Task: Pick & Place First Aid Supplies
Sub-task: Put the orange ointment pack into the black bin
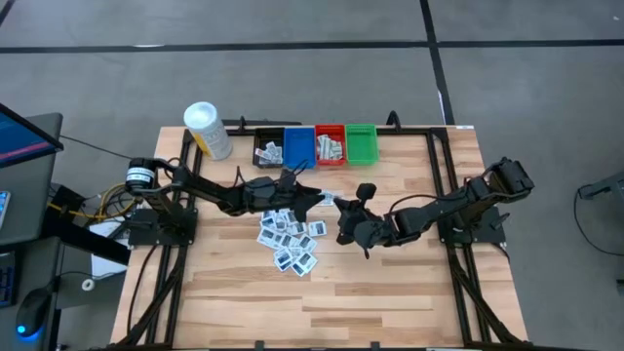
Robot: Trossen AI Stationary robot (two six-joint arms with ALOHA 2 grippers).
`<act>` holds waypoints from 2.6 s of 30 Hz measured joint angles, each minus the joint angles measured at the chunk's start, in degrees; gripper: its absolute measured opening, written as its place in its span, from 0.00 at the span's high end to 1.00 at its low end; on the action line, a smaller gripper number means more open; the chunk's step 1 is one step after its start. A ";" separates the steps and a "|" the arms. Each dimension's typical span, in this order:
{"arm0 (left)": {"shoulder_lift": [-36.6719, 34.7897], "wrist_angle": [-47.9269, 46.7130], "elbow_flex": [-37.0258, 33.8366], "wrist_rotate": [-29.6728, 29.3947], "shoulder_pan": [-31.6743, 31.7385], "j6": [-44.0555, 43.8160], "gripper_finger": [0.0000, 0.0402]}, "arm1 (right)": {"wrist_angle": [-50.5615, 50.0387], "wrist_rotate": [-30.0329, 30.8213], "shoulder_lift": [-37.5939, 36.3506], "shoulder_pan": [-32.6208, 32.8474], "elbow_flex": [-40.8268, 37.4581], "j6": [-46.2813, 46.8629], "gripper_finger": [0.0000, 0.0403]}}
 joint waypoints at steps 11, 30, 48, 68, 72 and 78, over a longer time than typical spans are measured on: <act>-0.02 0.64 0.05 -0.03 0.00 0.11 0.57 | 2.36 -0.45 0.00 -0.02 0.10 -0.84 1.00; -0.02 2.48 0.07 1.77 -0.02 7.21 0.98 | 1.62 -3.70 0.46 -0.24 0.21 -2.27 0.96; -15.72 -8.83 -3.99 -16.28 4.56 26.25 0.99 | -11.73 -9.87 0.46 -1.64 -1.03 2.87 0.71; -19.89 -17.84 -12.74 -17.32 27.19 25.01 0.99 | -10.37 -18.74 0.50 -7.91 -1.96 7.37 0.71; -19.56 -17.80 -12.74 -17.34 27.81 24.99 0.98 | -10.30 -18.74 0.50 -7.91 -1.96 7.37 0.71; -19.56 -17.62 -12.72 -14.60 27.74 23.98 0.93 | -10.10 -18.76 0.50 -7.91 -1.96 7.37 0.71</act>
